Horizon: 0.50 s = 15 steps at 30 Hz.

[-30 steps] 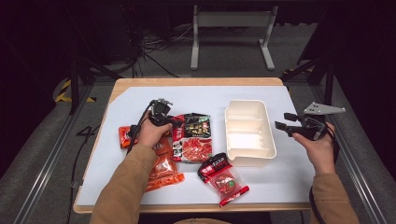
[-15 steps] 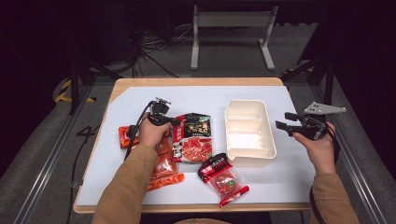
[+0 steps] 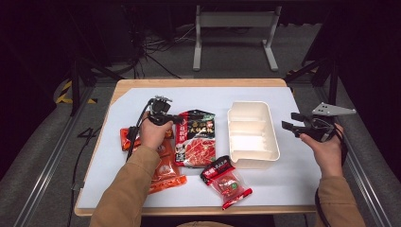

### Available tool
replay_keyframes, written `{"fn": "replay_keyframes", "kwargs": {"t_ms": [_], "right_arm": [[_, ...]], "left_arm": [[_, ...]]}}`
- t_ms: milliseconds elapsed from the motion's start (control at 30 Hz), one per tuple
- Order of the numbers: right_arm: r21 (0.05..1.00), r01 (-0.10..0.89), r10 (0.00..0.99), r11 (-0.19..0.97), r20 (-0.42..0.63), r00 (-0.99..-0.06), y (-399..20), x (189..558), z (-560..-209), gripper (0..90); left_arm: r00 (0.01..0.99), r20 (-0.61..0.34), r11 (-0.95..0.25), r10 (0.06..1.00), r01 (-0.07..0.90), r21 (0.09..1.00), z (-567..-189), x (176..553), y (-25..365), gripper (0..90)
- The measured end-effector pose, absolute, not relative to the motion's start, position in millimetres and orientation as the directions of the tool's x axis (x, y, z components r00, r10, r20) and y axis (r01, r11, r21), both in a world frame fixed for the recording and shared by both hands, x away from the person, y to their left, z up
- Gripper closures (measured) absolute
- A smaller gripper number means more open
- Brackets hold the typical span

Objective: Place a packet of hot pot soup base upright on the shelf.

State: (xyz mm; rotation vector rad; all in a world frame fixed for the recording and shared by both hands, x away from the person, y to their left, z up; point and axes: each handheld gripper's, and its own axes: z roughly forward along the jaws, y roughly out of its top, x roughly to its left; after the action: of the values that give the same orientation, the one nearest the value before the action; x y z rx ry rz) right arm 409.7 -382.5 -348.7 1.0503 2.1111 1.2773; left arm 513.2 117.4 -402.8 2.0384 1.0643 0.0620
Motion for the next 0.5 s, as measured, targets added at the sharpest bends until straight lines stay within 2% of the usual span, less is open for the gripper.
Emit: {"fn": "replay_keyframes", "kwargs": {"t_ms": [333,500], "right_arm": [[0.897,0.35,0.786,0.268,0.006,-0.618,-380.0,405.6,-340.2,42.0],[0.905,0.336,0.779,0.26,0.009,-0.626,-378.3,403.2,-335.6,42.2]], "left_arm": [[0.685,-0.281,-0.262,0.672,0.575,0.775,-364.5,491.6,117.1,86.1],[0.719,-0.239,-0.267,0.652,0.513,0.816,-347.4,479.8,113.4,86.4]]}}
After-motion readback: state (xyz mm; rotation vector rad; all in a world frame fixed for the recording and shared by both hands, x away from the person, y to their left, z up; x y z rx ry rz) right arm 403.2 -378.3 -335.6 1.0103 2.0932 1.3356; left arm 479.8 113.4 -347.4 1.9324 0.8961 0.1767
